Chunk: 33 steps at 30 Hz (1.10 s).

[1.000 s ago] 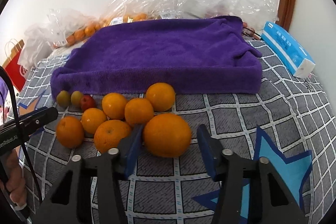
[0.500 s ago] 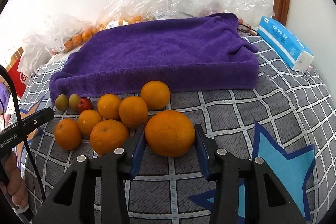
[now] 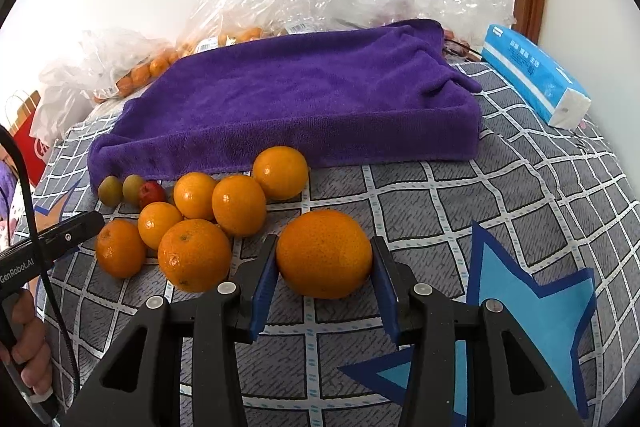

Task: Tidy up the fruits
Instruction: 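Close the right gripper on the large orange while the left gripper grasps the olive-green fruit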

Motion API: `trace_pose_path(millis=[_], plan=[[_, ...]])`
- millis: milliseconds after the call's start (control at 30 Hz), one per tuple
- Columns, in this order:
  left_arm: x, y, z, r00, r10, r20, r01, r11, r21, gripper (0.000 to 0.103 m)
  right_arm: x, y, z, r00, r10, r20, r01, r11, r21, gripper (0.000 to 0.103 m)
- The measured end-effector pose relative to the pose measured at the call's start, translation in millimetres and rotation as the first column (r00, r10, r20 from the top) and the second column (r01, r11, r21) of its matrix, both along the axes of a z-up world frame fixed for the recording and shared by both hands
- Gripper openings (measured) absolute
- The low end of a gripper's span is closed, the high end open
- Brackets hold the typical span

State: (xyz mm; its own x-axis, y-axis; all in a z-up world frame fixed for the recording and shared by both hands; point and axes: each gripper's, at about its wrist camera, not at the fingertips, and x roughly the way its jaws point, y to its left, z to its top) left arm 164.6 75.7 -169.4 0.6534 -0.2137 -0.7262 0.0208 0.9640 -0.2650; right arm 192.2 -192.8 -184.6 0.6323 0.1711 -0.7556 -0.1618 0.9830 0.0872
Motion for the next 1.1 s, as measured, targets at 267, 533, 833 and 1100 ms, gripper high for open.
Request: trace_pose_path(millis=[267,533,833,1100], plan=[[5,7,3,0.999,0.029,-0.03,-0.03,0.999,-0.041,0.037,3,-7,-2,1.0,0.017,-0.018,-0.016,0.998,0.061,0.045],[17,-1,4,0.998,0.055,-0.043,-0.056,0.998,-0.018,0.035,2,-10,3,1.0,0.025,0.008,-0.025,0.999,0.043,0.045],[32,-15,1,0.996,0.08,-0.024,-0.079,0.995,0.06,0.027,-11,-10,5,0.998,0.058,0.038,-0.059,0.998,0.016,0.044],[18,-13,14,0.996,0.088,-0.008,-0.087,0.995,0.053,0.026,-23,-12,13,0.995,0.071,0.072,-0.072,0.997,0.005,0.043]])
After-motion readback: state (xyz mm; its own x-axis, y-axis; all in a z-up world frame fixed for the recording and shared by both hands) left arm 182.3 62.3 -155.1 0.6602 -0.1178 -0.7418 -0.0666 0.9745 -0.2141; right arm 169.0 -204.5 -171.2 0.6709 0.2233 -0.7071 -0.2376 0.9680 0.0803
